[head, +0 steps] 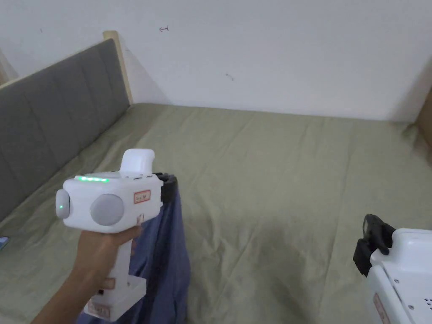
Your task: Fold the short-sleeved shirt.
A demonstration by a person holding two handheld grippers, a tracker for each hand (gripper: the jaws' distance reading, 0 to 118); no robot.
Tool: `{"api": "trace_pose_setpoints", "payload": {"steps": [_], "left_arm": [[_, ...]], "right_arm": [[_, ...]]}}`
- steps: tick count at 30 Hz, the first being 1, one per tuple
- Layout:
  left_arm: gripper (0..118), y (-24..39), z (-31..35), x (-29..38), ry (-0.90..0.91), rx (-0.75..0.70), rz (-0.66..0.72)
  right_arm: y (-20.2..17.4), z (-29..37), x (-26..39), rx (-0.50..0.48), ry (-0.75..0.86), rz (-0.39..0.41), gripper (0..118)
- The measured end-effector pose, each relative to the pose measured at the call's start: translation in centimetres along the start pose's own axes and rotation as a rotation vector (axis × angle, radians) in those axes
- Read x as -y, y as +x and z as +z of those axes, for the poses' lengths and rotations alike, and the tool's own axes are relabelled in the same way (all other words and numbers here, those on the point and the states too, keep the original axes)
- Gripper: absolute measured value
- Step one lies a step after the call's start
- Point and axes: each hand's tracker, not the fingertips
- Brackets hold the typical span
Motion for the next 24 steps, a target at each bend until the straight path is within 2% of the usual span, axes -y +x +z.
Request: {"api": "trace_pose_setpoints", "payload": {"steps": [7,12,18,24], "left_arm": [[1,9.4,-2.0,-4.5,0.048,0.193,-0.181],[1,15.3,-4.2,-4.6,0.022,0.332,-0.19],[1,20.5,-5.9,-1.2,-0.063,0.467,-0.228],[1,21.7,-8.6,5.4,-0.197,0.43,-0.345]], "right_arm": [[3.9,2.6,-0.8,0.095,0.038,0.003,0],[6.8,4.3,-1.0,0.168,0.051,0.007,0],[9.3,5.6,-0.7,0.239,0.044,0.019,0],[10.2,5.4,0.2,0.26,0.016,0.006,0]]}}
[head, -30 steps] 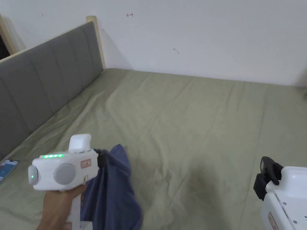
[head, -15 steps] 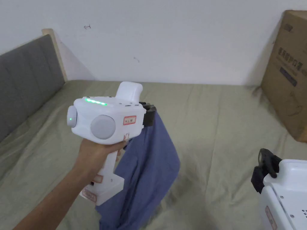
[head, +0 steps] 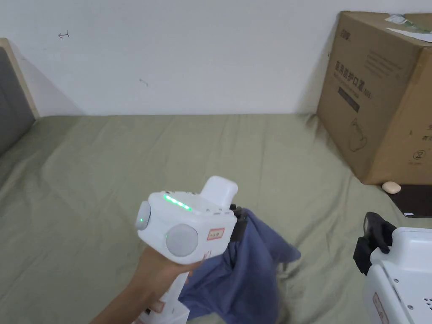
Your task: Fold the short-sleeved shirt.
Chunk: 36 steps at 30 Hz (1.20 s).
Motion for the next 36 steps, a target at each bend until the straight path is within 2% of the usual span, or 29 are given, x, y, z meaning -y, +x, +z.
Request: {"api": "trace_pose_setpoints", "payload": {"steps": [5,12,15,17,18,22,23,26,31,36], "left_arm": [[1,-1.4,-5.5,5.2,-0.176,-0.065,0.023],[1,-4.2,-13.1,11.0,-0.394,-0.131,0.228],[7,-4.4,-13.8,12.3,-0.403,-0.158,0.247],[15,-4.1,-13.0,11.9,-0.359,-0.165,0.244],[15,-4.0,-12.5,11.7,-0.343,-0.178,0.244],[82,-4.3,-8.8,9.8,-0.222,-0.172,0.292],[88,-4.5,-7.3,9.2,-0.164,-0.151,0.312],[88,-4.5,-2.9,7.0,-0.004,-0.18,0.321],[88,-3.4,4.2,4.8,0.266,-0.361,0.186],[88,-3.5,8.5,4.7,0.418,-0.504,0.101]], "right_arm": [[-0.7,-0.6,0.8,-0.015,-0.026,-0.005,0],[-1.8,-1.3,1.6,-0.04,-0.055,-0.001,0],[-1.9,-1.4,1.8,-0.045,-0.069,0.005,0],[-1.9,-1.4,1.9,-0.043,-0.072,0.01,0],[-1.9,-1.4,1.8,-0.042,-0.073,0.012,0],[-2.0,-1.2,1.3,-0.035,-0.065,-0.006,0],[-2.1,-1.1,1.0,-0.032,-0.059,-0.013,0],[-2.3,-0.8,0.0,-0.034,-0.037,-0.024,0],[-3.1,-0.1,-1.7,-0.039,0.016,-0.026,0],[-3.8,0.6,-3.1,-0.062,0.058,-0.042,0]]}}
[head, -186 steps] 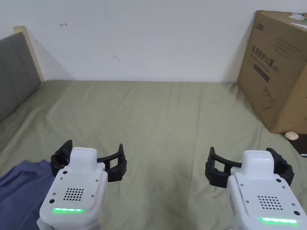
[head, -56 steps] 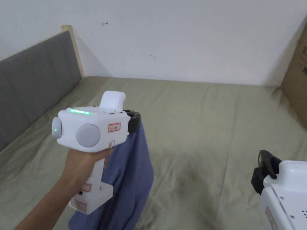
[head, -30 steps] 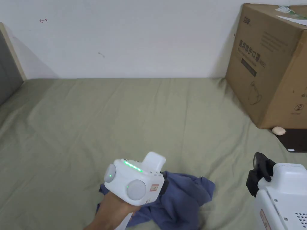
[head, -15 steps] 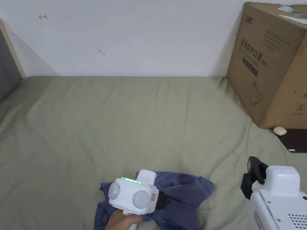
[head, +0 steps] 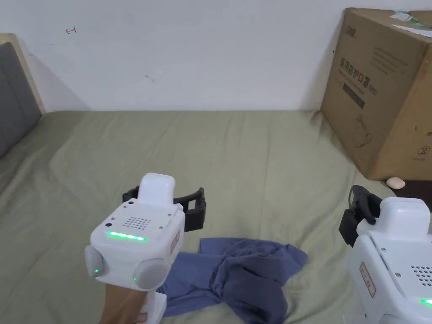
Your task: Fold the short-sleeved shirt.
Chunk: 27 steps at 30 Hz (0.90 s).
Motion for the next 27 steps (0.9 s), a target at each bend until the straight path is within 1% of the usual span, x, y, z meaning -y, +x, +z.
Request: {"api": "trace_pose_setpoints", "payload": {"steps": [3,4,5,6,7,8,10,11,13,15,17,20,21,22,24,27], "left_arm": [[83,-1.5,1.4,0.1,0.083,-0.02,-0.025],[74,-1.8,1.9,0.2,0.105,-0.03,-0.039],[60,-2.2,2.4,0.4,0.121,-0.04,-0.046],[42,-2.5,2.7,0.5,0.129,-0.048,-0.055],[9,-2.7,2.8,0.6,0.127,-0.045,-0.057],[0,-3.0,2.9,0.7,0.127,-0.044,-0.055],[0,-3.6,2.9,0.9,0.122,-0.035,-0.041],[0,-3.9,2.8,0.9,0.113,-0.001,-0.016],[0,-3.9,2.6,0.8,0.091,-0.022,-0.004],[0,-4.2,2.3,1.0,0.069,-0.011,0.031],[0,-4.4,1.5,1.2,-0.017,-0.017,0.068],[0,-4.9,-0.5,2.5,-0.208,0.002,0.132],[0,-5.3,-1.5,3.5,-0.29,0.01,0.155],[0,-5.5,-2.0,4.5,-0.318,0.016,0.182],[0,-5.8,-3.1,6.9,-0.431,0.058,0.235],[0,-5.8,-4.0,10.3,-0.534,0.031,0.265]], "right_arm": [[-0.5,0.3,-0.6,-0.011,0.021,-0.004,0],[-0.7,0.4,-0.8,-0.015,0.026,-0.001,0],[-0.8,0.4,-0.9,-0.017,0.032,0.001,0],[-1.0,0.5,-1.0,-0.02,0.036,0.001,0],[-1.1,0.5,-1.1,-0.024,0.039,0.0,0],[-1.2,0.5,-1.2,-0.027,0.043,-0.001,0],[-1.3,0.4,-1.2,-0.031,0.045,-0.002,0],[-1.3,0.4,-1.2,-0.033,0.046,-0.002,0],[-1.4,0.4,-1.2,-0.034,0.043,-0.002,0],[-1.4,0.3,-1.0,-0.035,0.039,-0.002,0],[-1.4,0.2,-0.8,-0.035,0.034,0.002,0],[-1.2,-0.1,-0.3,-0.031,0.02,0.004,0],[-1.2,-0.3,-0.1,-0.032,0.014,0.001,0],[-1.1,-0.4,0.1,-0.031,0.008,-0.001,0],[-1.0,-0.7,0.6,-0.029,-0.004,0.0,0],[-0.8,-1.2,1.5,-0.025,-0.025,0.007,0]]}}
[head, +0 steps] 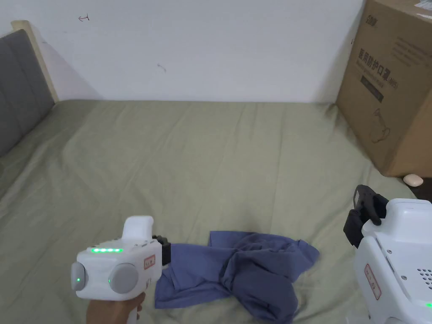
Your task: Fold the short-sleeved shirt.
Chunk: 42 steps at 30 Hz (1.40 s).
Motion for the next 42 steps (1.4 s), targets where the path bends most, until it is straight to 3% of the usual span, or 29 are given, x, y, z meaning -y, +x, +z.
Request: {"api": "trace_pose_setpoints", "payload": {"steps": [2,3,7,9,15,17,19,20,22,23,24,27,28,29,31,35,37,39,42], "left_arm": [[3,-0.6,-1.6,1.5,-0.088,-0.013,0.029],[13,-0.9,-2.2,2.2,-0.104,-0.02,0.048],[91,-1.9,-4.5,3.9,-0.199,-0.026,0.123],[104,-1.9,-5.4,4.3,-0.241,-0.044,0.143],[100,-0.5,-7.6,5.4,-0.337,-0.124,0.04],[66,0.0,-8.3,6.0,-0.36,-0.126,0.02],[57,0.7,-8.1,6.1,-0.338,-0.156,-0.038],[45,0.9,-7.8,5.8,-0.341,-0.156,-0.038],[2,1.0,-7.3,5.4,-0.291,-0.118,-0.017],[2,0.8,-7.1,5.2,-0.268,-0.086,0.01],[2,0.6,-6.9,4.9,-0.279,-0.055,0.041],[2,-0.1,-5.2,4.0,-0.214,-0.005,0.113],[2,-0.2,-4.7,3.7,-0.198,0.013,0.119],[2,-0.3,-4.2,3.4,-0.177,0.03,0.127],[2,-0.5,-3.5,2.7,-0.159,0.059,0.133],[2,-0.8,-3.2,2.0,-0.141,0.075,0.141],[2,-0.9,-3.4,1.9,-0.148,0.077,0.141],[2,-0.6,-3.5,1.8,-0.152,0.082,0.14],[2,-0.6,-3.7,1.9,-0.159,0.085,0.135]], "right_arm": [[0.2,-0.4,0.5,0.001,-0.018,-0.002,0],[0.3,-0.6,0.8,0.002,-0.026,-0.003,0],[0.6,-1.2,1.8,0.008,-0.056,-0.01,0],[0.7,-1.6,2.3,0.008,-0.071,-0.014,0],[1.1,-2.6,3.7,0.007,-0.114,-0.031,0],[1.2,-3.0,3.9,0.004,-0.125,-0.028,0],[1.4,-3.4,4.2,0.0,-0.14,-0.021,0],[1.5,-3.8,4.3,-0.002,-0.149,-0.017,0],[1.9,-4.7,4.8,-0.004,-0.177,-0.016,0],[2.2,-5.5,5.1,-0.003,-0.209,-0.02,0],[2.5,-6.4,5.5,0.001,-0.253,-0.023,8],[3.3,-10.1,7.1,-0.018,-0.385,-0.062,63],[3.5,-11.4,7.7,-0.024,-0.44,-0.073,87],[3.8,-12.9,8.6,-0.025,-0.486,-0.103,98],[4.2,-15.7,10.6,-0.03,-0.577,-0.148,107],[4.5,-20.6,15.1,-0.031,-0.775,-0.202,106],[4.4,-22.0,16.9,-0.036,-0.856,-0.229,98],[4.0,-22.8,18.4,-0.039,-0.922,-0.208,80],[3.3,-23.3,19.6,-0.039,-0.958,-0.194,33]]}}
